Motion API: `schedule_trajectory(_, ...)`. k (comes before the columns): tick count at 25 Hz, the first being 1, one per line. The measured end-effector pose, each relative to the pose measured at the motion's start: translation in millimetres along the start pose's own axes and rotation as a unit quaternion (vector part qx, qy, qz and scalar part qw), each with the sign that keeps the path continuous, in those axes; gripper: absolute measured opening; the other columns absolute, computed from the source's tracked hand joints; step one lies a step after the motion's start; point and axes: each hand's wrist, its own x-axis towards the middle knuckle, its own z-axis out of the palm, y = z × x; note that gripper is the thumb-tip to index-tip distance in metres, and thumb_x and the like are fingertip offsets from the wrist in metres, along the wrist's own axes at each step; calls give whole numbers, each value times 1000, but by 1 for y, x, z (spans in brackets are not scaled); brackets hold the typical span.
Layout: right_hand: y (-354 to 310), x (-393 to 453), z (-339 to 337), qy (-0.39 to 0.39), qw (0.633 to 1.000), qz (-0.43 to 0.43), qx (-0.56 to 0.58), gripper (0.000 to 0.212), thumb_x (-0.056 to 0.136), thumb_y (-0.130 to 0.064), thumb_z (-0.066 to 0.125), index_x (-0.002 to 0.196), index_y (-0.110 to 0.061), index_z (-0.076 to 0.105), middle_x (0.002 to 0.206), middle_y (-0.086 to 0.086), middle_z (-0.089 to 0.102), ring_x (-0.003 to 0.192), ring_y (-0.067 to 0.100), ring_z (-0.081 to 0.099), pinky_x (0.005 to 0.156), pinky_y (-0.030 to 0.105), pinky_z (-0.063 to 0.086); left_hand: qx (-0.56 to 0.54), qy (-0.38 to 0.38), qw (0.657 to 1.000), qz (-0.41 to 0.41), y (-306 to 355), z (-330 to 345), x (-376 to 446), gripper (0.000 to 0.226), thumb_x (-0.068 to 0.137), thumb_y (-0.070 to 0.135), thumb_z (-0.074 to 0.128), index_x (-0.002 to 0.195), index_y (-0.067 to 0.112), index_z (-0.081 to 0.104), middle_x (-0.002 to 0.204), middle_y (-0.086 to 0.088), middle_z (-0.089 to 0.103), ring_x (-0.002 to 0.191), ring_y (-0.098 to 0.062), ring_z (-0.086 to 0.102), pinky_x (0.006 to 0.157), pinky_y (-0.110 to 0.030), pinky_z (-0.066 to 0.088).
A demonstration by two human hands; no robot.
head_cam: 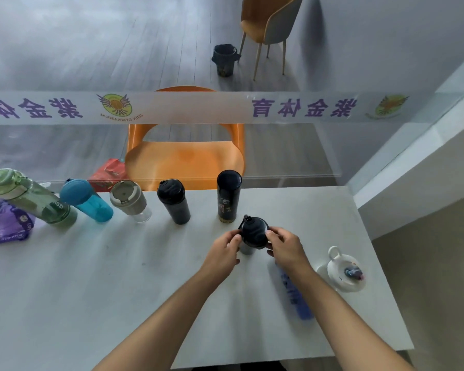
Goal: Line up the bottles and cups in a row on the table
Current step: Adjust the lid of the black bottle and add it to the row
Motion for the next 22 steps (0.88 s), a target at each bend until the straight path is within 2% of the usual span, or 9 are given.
schedule_trajectory(2, -8, 23, -18, -3, 1000, -4, -27, 36, 86, -41, 55, 113, -23, 69, 101, 2, 74, 99, 26, 71, 94, 50, 55, 0, -2, 1000, -6, 16, 19, 20, 33, 104, 24, 37, 132, 25, 53, 122, 5, 59, 115, -19, 56, 93, -43, 55)
schedule_trajectory(4, -15, 50, -34, -4, 999, -6, -33, 43, 87, -40, 56, 120, -16, 68, 106, 5, 73, 102, 26, 70, 95, 50, 54, -3, 2, 1000, -15, 29, 34, 40, 37, 104, 24, 36, 138, 23, 50, 125, 5, 56, 118, -20, 55, 95, -44, 54)
schedule_trajectory(7, -27, 82, -54, -13, 999, -17, -41, 37, 90, -35, 56, 119, -15, 69, 107, 5, 73, 103, 26, 69, 96, 49, 54, -8, 13, 1000, -25, 45, 52, 67, 40, 104, 24, 35, 142, 21, 48, 131, 2, 56, 116, -20, 55, 96, -45, 53)
schedule_trajectory(12, -33, 114, -76, -26, 998, -24, -43, 28, 84, -42, 53, 99, -26, 70, 98, 4, 74, 98, 27, 70, 92, 52, 55, -5, 24, 999, -30, 61, 75, 91, 42, 104, 24, 34, 145, 21, 44, 136, 0, 53, 119, -22, 53, 98, -45, 52)
schedule_trajectory(17, -29, 120, -78, -46, 998, -31, -33, 51, 77, -53, 53, 111, -20, 70, 103, 4, 74, 99, 25, 71, 93, 50, 55, 11, 50, 998, -23, 60, 80, 94, 42, 104, 23, 34, 146, 21, 43, 135, -1, 53, 118, -23, 53, 95, -43, 54)
schedule_trajectory(22, -30, 118, -79, -56, 997, -28, -35, 50, 84, -48, 53, 118, -16, 68, 109, 6, 73, 103, 25, 69, 95, 50, 55, 16, 53, 998, -23, 60, 80, 92, 42, 104, 23, 34, 146, 21, 42, 131, 0, 53, 114, -23, 54, 95, -44, 54)
